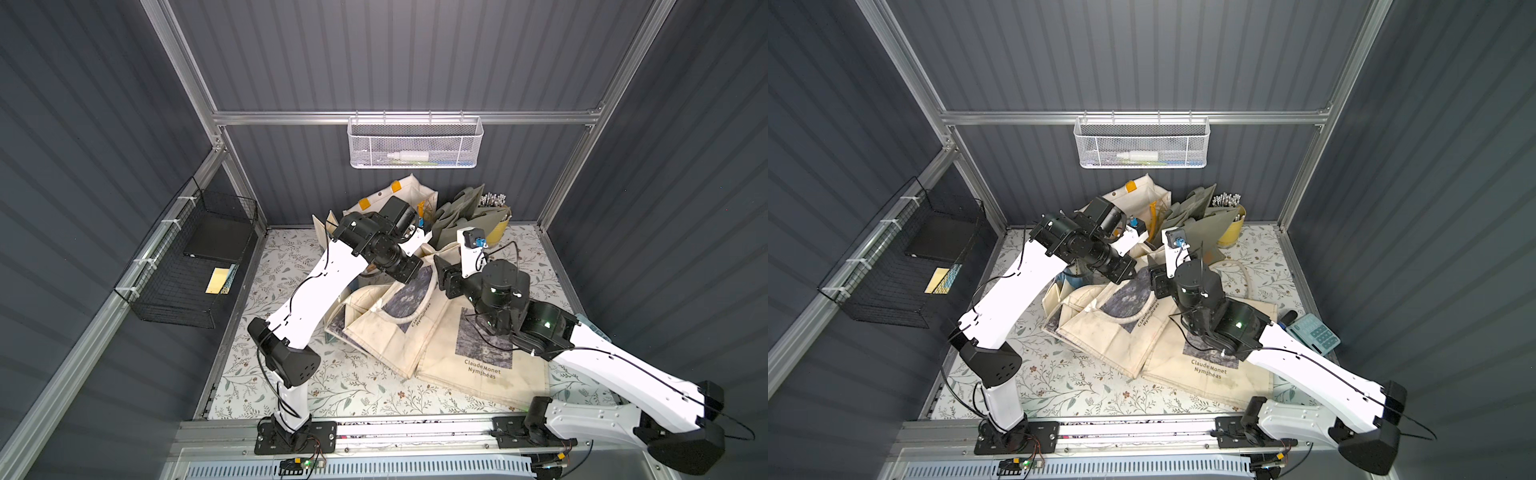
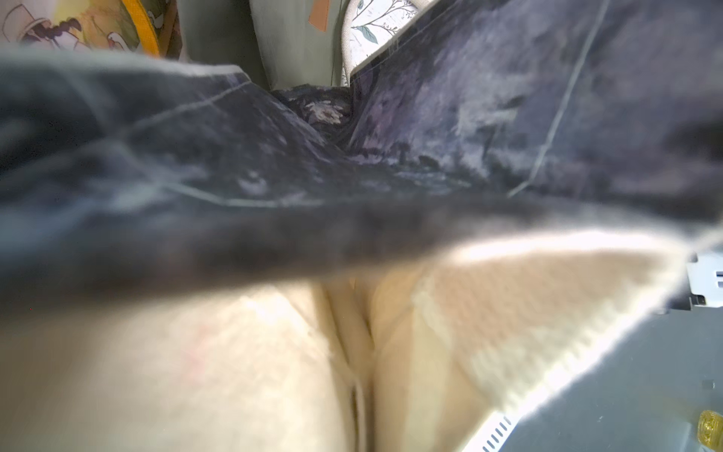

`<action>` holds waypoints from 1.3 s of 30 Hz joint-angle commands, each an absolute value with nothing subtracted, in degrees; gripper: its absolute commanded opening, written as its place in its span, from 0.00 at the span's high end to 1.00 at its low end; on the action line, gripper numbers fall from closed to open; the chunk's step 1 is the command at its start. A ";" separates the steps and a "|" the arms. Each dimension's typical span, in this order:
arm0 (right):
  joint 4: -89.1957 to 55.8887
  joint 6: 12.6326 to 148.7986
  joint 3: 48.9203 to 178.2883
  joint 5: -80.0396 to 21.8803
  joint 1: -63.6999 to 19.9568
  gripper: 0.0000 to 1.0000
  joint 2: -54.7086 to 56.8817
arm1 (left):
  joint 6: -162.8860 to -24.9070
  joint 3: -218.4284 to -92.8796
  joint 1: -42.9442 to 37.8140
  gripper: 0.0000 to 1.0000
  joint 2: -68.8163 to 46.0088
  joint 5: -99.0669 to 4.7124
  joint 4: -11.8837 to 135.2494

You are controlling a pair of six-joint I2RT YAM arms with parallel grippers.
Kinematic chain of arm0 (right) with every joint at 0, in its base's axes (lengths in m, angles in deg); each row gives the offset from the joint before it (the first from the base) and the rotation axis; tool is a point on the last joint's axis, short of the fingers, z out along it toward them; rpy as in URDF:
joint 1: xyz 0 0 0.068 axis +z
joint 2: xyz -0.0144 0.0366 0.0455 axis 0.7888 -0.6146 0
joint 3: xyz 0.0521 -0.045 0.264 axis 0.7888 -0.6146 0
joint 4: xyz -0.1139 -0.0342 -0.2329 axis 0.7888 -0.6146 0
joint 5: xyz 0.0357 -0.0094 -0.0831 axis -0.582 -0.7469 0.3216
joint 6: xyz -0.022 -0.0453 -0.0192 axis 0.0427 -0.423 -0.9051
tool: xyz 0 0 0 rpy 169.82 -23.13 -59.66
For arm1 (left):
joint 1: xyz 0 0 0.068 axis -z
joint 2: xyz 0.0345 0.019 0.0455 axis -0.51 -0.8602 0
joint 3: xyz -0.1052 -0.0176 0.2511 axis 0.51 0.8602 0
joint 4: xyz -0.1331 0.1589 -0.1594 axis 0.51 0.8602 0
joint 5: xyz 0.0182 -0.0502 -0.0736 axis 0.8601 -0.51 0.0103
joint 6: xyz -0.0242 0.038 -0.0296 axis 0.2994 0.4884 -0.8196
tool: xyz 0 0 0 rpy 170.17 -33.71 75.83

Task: Put away the canvas bag
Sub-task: Pick up the canvas bag from the center of the board.

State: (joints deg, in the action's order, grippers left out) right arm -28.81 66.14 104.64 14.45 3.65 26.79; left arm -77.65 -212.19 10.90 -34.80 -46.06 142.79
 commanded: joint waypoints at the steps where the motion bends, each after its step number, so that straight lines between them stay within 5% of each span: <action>1: -29.17 63.42 102.13 9.73 0.61 0.30 29.90 | -74.80 -212.63 11.58 1.00 -30.52 -47.14 142.18; 9: -29.02 58.79 93.89 -17.40 -17.43 0.27 36.23 | -70.40 -207.14 12.73 1.00 -25.29 -45.96 140.06; 18: -30.26 50.66 92.24 -26.99 -21.73 0.35 38.35 | -70.64 -200.07 12.92 1.00 -20.03 -47.17 134.21; 28: -24.11 51.08 84.01 -26.37 -20.94 0.37 46.60 | -88.08 -204.10 12.93 1.00 -22.46 -43.47 127.06; 34: -25.86 49.16 82.59 -18.38 -13.14 0.37 49.92 | -95.94 -203.66 12.93 1.00 -21.38 -44.18 117.54; 39: -25.25 48.02 82.79 -10.66 -8.48 0.37 52.77 | -104.72 -202.99 12.93 1.00 -21.79 -55.97 108.67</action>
